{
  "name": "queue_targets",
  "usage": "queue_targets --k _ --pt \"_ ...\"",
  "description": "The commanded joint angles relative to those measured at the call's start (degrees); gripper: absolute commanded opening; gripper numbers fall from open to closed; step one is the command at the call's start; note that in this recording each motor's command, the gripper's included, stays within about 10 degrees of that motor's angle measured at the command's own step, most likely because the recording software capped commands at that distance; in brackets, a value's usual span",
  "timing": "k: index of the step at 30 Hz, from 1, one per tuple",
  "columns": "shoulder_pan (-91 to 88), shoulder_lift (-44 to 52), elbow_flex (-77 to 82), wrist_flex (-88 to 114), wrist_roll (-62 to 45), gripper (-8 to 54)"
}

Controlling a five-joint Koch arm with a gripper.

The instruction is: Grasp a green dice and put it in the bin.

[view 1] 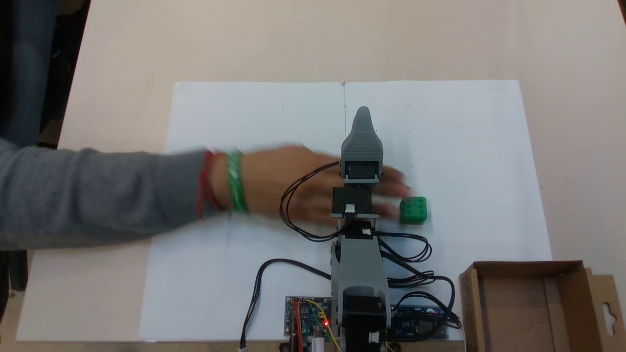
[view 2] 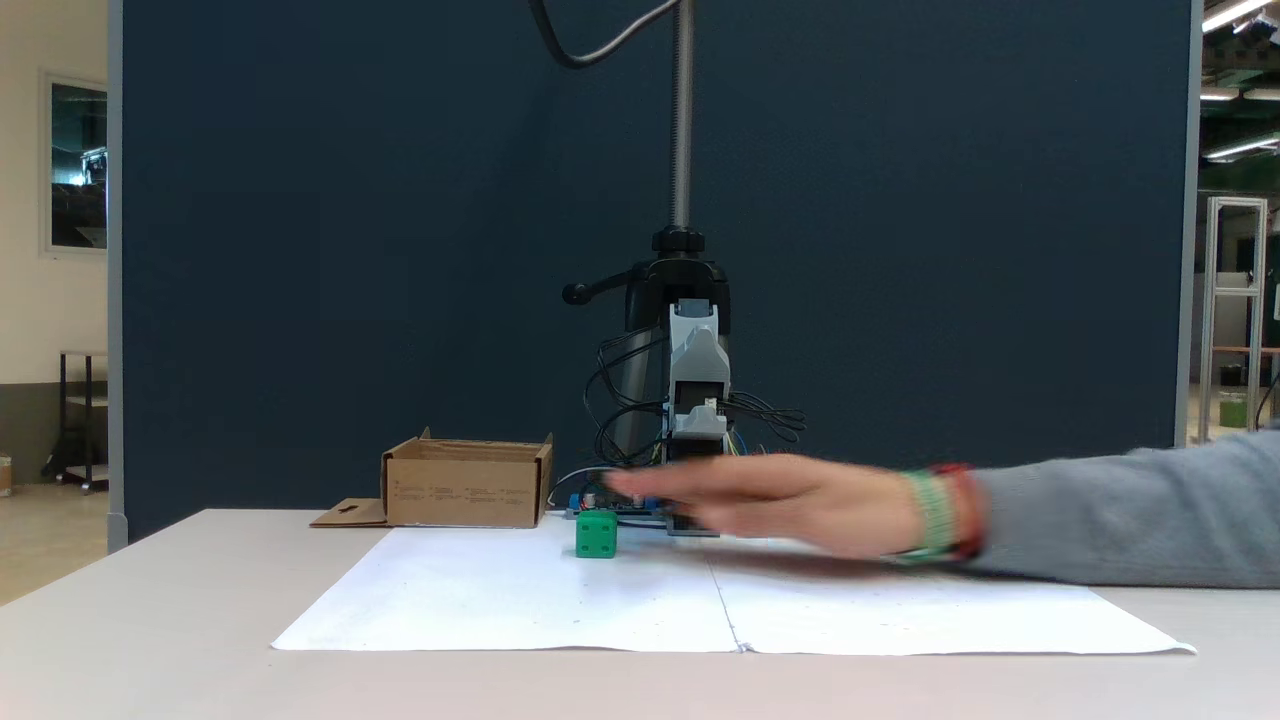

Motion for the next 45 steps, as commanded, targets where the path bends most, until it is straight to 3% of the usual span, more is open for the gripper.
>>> queue_targets --k 1,45 --pt "-0.3 6.2 3.6 -0.4 1.7 44.5" --pt "1.1 6.2 3.6 1.2 1.6 44.3"
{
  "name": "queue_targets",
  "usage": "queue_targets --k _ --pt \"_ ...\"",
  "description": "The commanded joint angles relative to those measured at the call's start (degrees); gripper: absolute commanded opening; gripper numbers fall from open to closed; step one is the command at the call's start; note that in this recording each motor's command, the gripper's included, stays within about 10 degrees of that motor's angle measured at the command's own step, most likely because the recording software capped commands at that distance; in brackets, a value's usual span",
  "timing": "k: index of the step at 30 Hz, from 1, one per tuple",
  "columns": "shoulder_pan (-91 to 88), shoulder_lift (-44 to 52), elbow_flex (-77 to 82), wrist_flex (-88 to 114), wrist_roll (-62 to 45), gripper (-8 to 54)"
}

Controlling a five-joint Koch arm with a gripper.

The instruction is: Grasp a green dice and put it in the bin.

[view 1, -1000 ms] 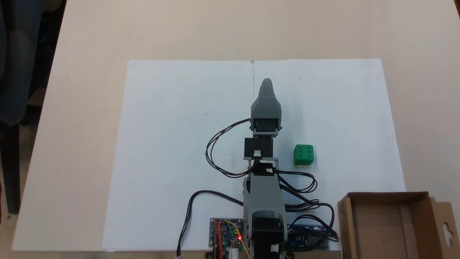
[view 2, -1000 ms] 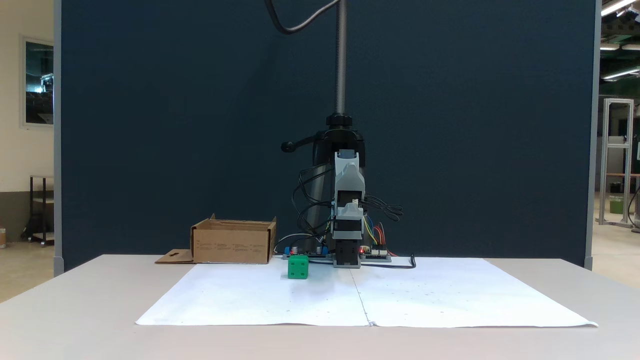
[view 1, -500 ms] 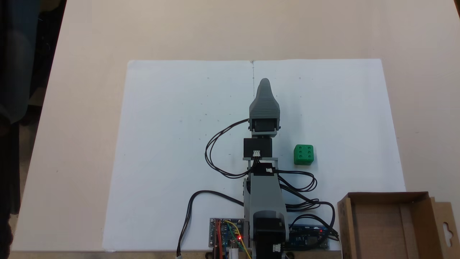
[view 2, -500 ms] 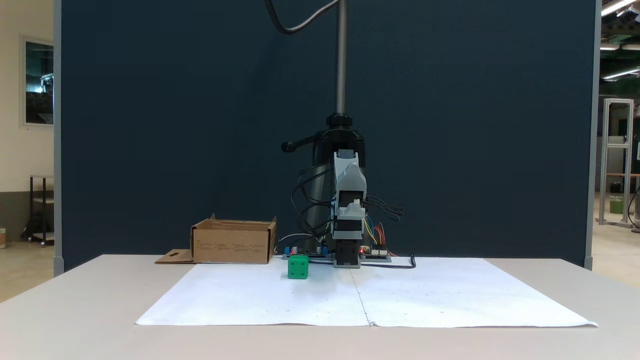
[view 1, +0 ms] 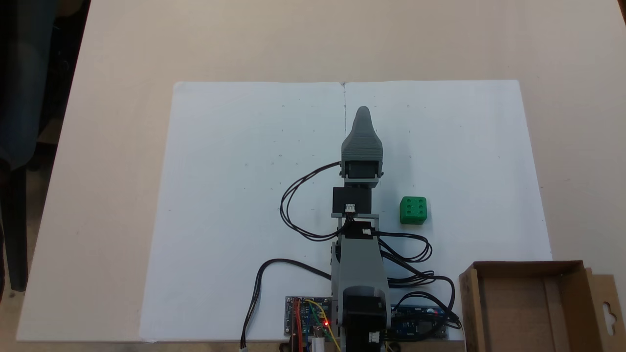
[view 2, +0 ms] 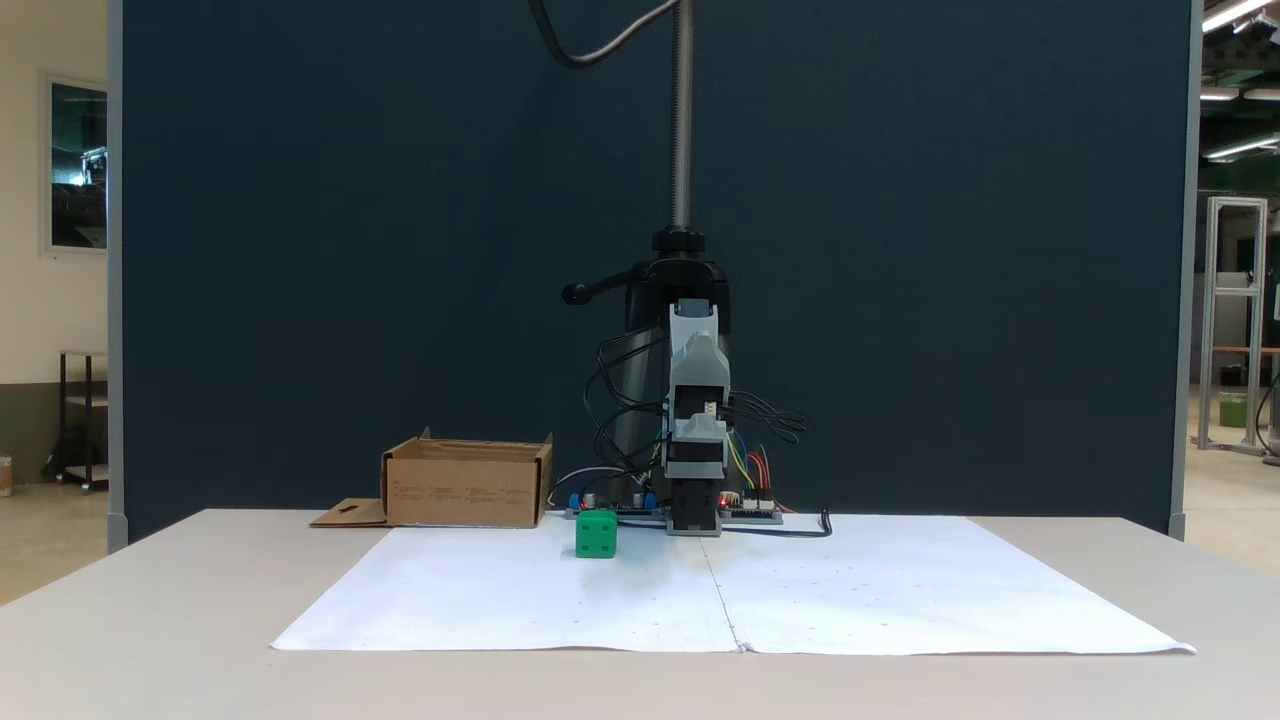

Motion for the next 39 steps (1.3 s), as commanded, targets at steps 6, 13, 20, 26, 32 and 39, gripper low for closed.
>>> queue_targets --k 6,13,20,26,32,39 --pt "1.4 6.2 3.5 0.0 1.8 44.9" --pt "0.5 6.2 3.3 2.4 1.6 43.5" --pt "1.3 6.2 -5.5 18.5 1.4 43.2" --pt "3.2 6.3 -15.6 39.3 1.4 43.2" --pt "6.9 6.4 -26.3 62.7 1.6 43.3" --pt "15.6 6.3 -37.6 89.0 9.3 43.2"
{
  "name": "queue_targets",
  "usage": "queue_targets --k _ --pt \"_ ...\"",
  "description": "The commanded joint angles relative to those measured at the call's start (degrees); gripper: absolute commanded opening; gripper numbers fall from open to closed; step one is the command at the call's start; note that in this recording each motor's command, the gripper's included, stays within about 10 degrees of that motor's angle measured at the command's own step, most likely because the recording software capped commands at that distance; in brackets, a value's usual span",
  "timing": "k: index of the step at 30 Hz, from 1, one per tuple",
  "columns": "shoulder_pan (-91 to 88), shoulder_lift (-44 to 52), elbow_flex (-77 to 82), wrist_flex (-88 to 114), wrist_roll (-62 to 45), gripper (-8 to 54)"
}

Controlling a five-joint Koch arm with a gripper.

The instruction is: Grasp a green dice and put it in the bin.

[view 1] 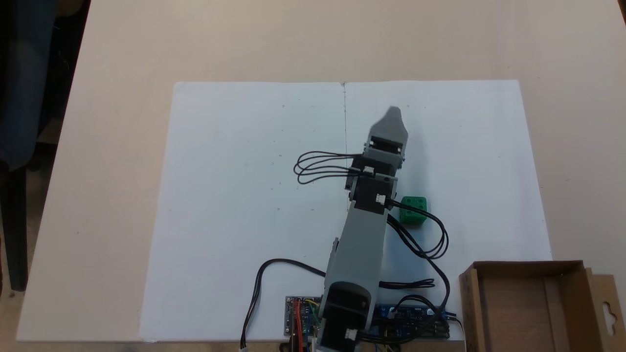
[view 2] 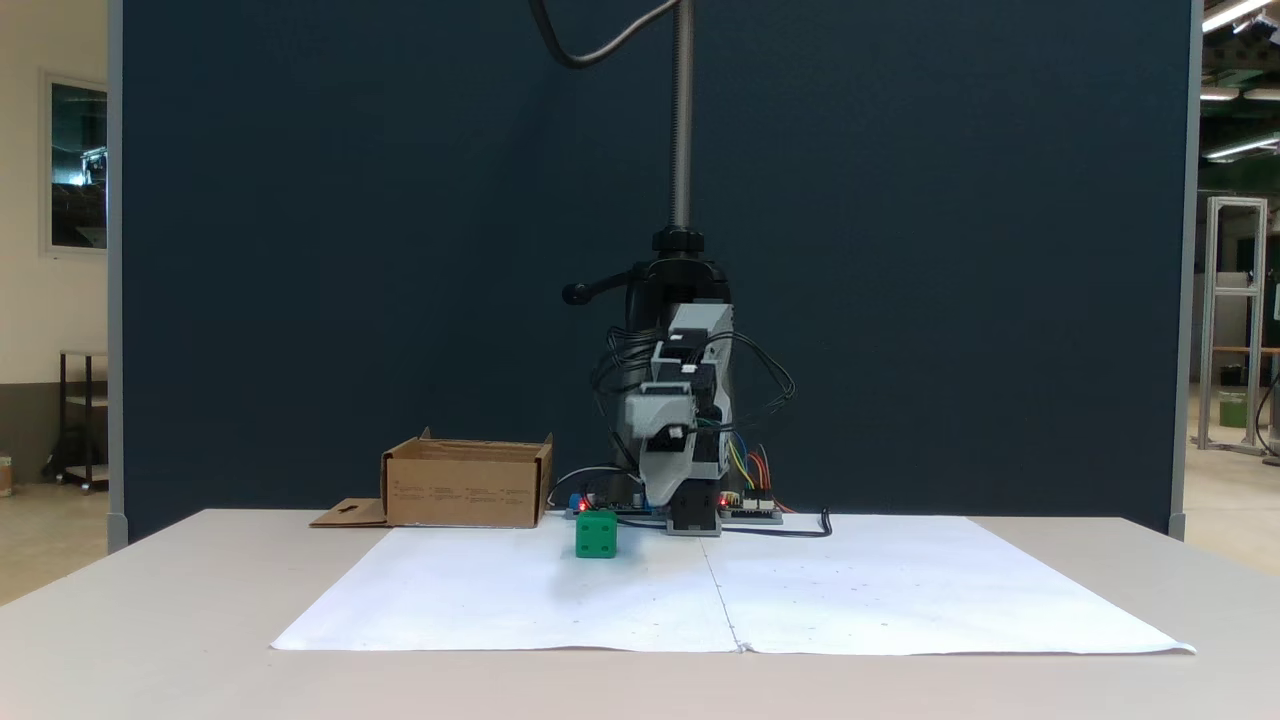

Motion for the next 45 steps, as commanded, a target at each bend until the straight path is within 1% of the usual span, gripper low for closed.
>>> queue_targets --k 1,7,11,16,18,20,22,30,41,45 --pt "3.2 6.2 -7.9 9.1 5.9 43.3" --pt "9.8 6.2 -19.1 28.1 10.0 43.4" --pt "11.3 6.1 -23.0 41.0 10.4 43.5" --pt "19.6 3.8 -28.1 55.6 10.0 44.0" --pt "21.9 2.4 -30.1 61.2 7.6 44.0" --pt "25.0 -0.4 -33.6 68.7 0.5 43.5" --pt "26.5 -2.5 -35.8 73.1 -4.2 43.4" --pt "27.9 -8.9 -37.1 75.4 -21.2 44.6" --pt "24.0 -17.2 -37.2 74.4 -32.5 45.2" --pt "24.0 -20.7 -37.2 66.6 -33.9 45.1"
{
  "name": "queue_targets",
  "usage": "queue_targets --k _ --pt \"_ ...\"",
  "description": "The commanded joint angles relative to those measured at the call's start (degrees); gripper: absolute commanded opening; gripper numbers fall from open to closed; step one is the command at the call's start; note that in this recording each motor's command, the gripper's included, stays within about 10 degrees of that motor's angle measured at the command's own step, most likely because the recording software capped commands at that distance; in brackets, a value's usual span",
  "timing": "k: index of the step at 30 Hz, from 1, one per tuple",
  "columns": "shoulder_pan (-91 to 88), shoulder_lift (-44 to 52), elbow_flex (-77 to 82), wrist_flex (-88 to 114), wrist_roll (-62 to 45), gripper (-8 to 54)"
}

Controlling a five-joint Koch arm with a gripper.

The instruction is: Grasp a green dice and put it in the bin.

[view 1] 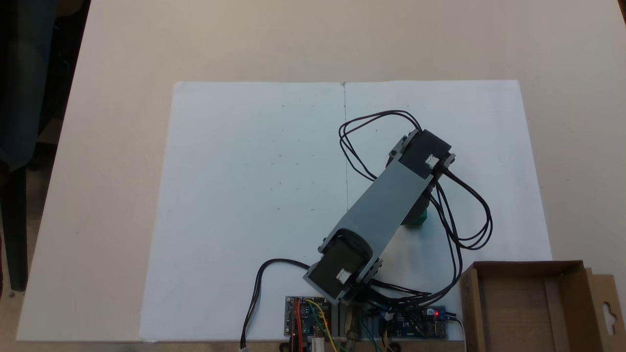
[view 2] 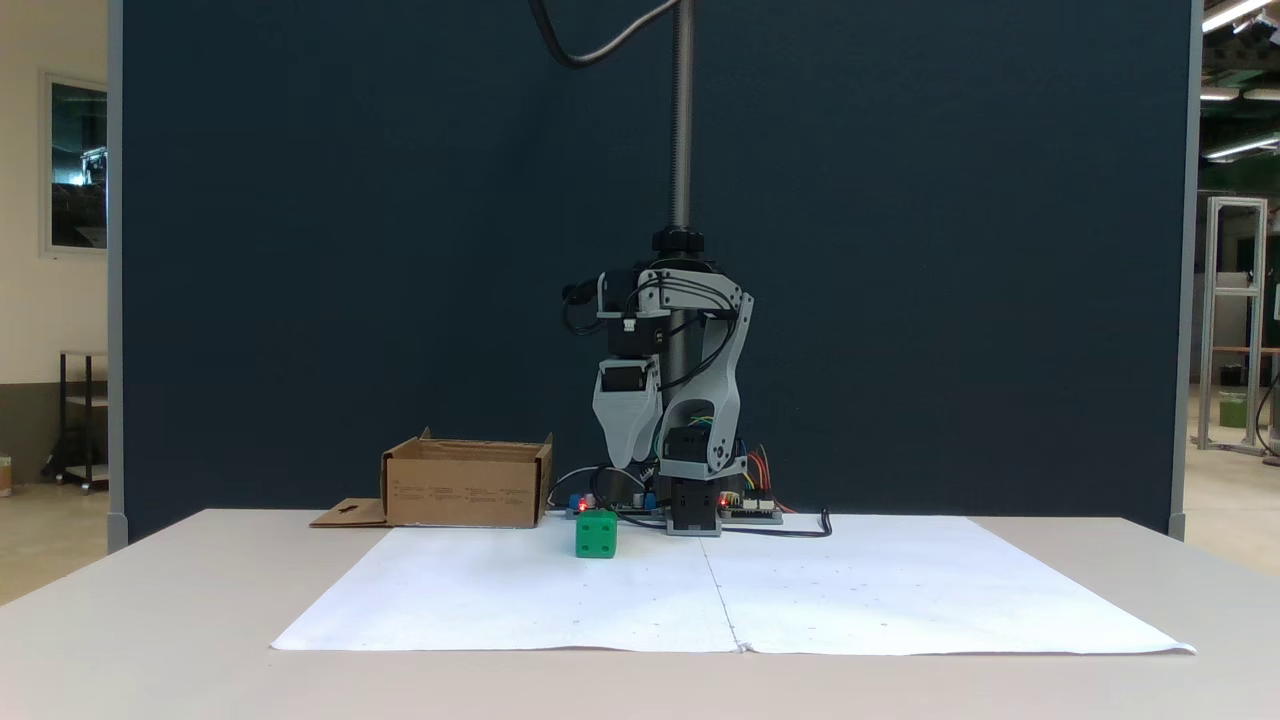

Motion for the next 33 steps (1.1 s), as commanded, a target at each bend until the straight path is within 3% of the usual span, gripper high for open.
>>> queue_targets --k 1,11,18,33 --pt "1.2 -0.9 -3.1 -5.5 -4.3 45.1" --pt "3.9 -3.7 -2.1 -17.1 -4.7 44.3" --pt "6.2 2.8 4.7 -16.8 -6.4 44.3" --pt "9.8 12.9 16.7 -20.7 -20.6 44.5"
